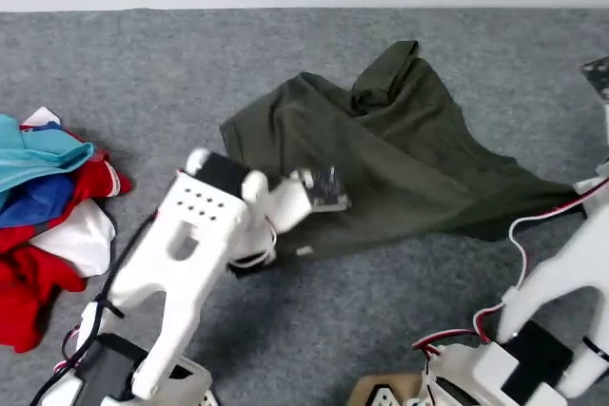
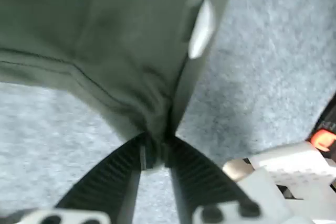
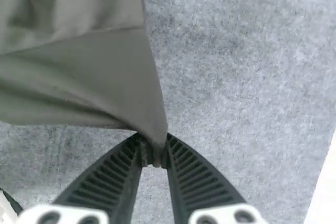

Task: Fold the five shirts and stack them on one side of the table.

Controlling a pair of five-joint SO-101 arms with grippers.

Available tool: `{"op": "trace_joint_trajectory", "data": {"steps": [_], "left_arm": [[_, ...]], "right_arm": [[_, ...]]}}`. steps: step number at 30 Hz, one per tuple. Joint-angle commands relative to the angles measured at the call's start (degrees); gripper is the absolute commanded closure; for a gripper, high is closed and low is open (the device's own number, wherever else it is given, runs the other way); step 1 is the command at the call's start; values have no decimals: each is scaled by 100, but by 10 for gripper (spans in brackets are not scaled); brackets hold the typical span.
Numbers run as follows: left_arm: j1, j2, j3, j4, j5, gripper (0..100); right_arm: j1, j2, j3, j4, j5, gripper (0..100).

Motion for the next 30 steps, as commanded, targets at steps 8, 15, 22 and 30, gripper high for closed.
{"op": "trace_joint_trajectory", "data": {"steps": [8,15,22,30], "left_arm": [[53,-404,-629,114,-79,822],[325,-62,-699,-360,176,821],[1495,862,-734,-1090,1064,820],[2154,1600,-743,-1609,1345,820]], "right_arm": [[13,-251,-53,-224,229,987],[13,-259,-53,-277,229,987],[-13,-259,-53,-242,211,987],[-13,-259,-53,-215,202,987]]}}
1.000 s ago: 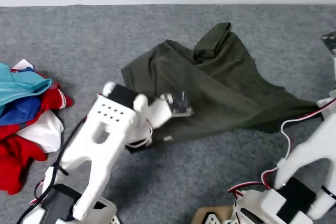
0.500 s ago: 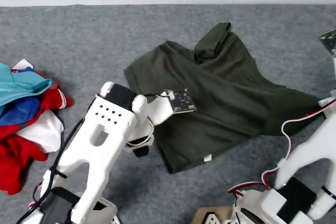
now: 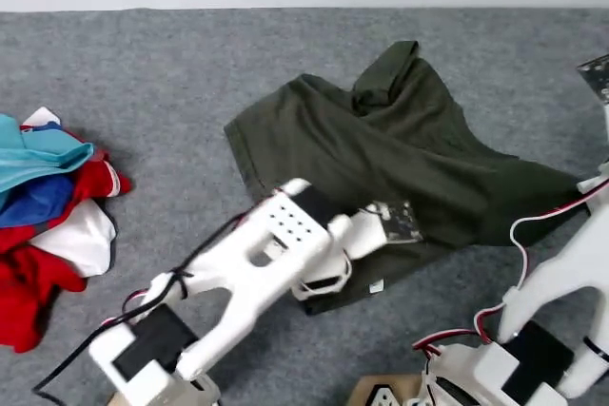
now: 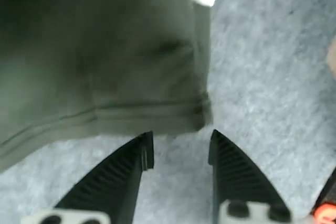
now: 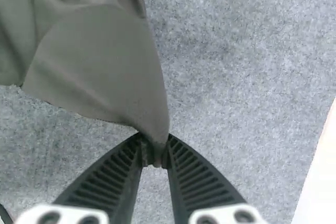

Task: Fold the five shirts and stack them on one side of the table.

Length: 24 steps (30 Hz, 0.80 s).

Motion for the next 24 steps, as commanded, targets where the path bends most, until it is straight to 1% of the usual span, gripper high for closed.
{"op": "trace_joint_trajectory", "data": {"steps": [1,4,7,12,15,21,22,24], "left_arm": [[299,88,-215,-158,97,820],[484,176,-242,-193,273,820],[519,255,-242,-343,273,820],[378,765,-277,-695,273,820],[176,1073,-286,-818,237,820],[35,1415,-505,-659,237,825],[62,1459,-532,-651,237,836],[88,1486,-549,-659,229,886]], "right_arm": [[-22,-259,-53,-22,18,987],[-31,-259,-53,-22,-53,988],[-31,-259,-53,-13,-105,988],[-31,-295,-53,-13,-105,988],[-13,-295,-53,-13,-105,988],[-13,-286,-53,-13,-105,988],[-13,-286,-53,-22,-105,988],[-13,-286,-53,-22,-105,988]]}}
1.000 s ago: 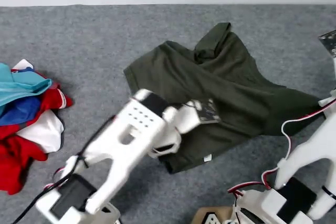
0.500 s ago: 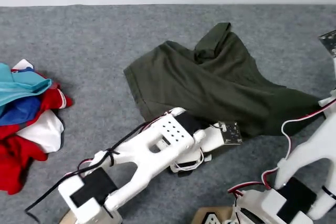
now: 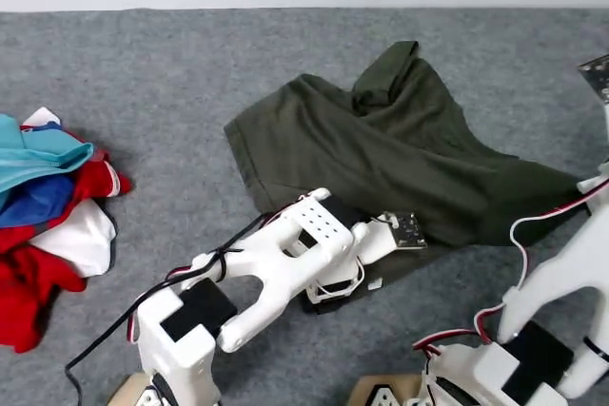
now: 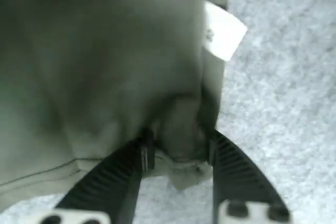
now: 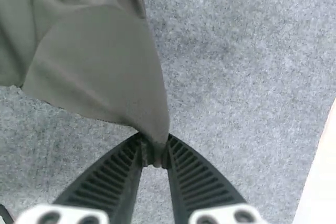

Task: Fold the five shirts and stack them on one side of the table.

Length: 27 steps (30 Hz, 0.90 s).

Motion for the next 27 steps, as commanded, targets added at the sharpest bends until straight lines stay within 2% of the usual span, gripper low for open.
{"op": "trace_joint_trajectory", "data": {"steps": [1,3,7,13,16,19,23,27], "left_arm": [[35,0,-163,26,-9,923],[79,-35,-180,35,-9,1000],[88,-466,-224,308,26,997],[-185,-2057,-664,1231,26,997],[-826,-2813,-1095,1670,26,997],[-1767,-3429,-1684,1881,-9,996],[-2971,-3938,-2624,1829,-9,996],[-3640,-4070,-3442,1477,-9,996]], "right_arm": [[-13,-295,-53,-22,-62,988],[-13,-295,-53,-22,-53,988],[-4,-303,-53,-22,-44,988],[-233,-286,-53,382,-141,988],[-418,-321,-44,418,-545,988],[-576,-321,-53,418,-703,988],[-884,-356,-53,426,-1187,988],[-1516,-690,-53,418,-1785,988]]}}
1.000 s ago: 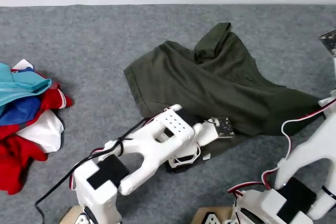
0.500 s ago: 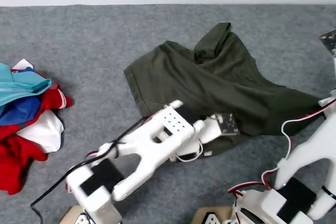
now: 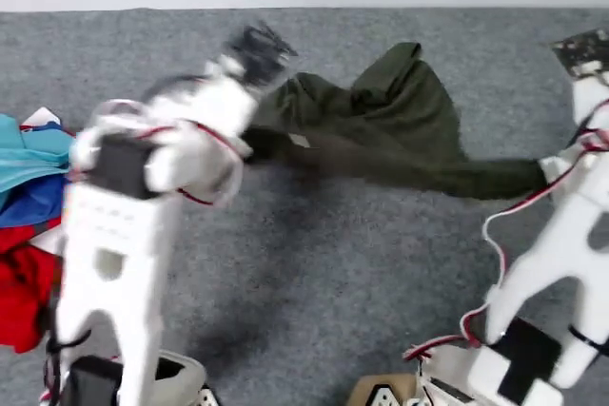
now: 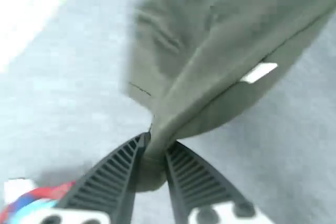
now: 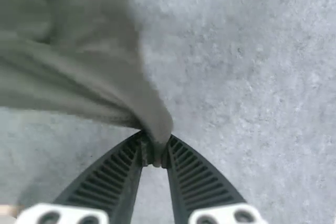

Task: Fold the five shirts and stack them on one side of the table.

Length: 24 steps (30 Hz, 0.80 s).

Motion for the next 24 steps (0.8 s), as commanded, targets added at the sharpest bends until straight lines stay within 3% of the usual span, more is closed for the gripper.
{"op": "trace_joint_trajectory", "data": {"steps": [1,8,12,16,24], "left_arm": [[-589,-290,-796,-404,9,996],[-1169,-308,-1490,-1090,114,995],[-1433,-308,-1824,-1442,826,995],[-1433,-308,-2413,-1609,1160,995],[-1459,-316,-2941,-1591,1143,995]], "right_arm": [[-655,-602,-70,224,-545,988],[-2018,-1376,-79,215,-1776,988],[-2554,-1596,-545,207,-2268,988],[-2818,-1596,-1574,207,-2338,988],[-2765,-1604,-3077,-198,-2057,988]]}}
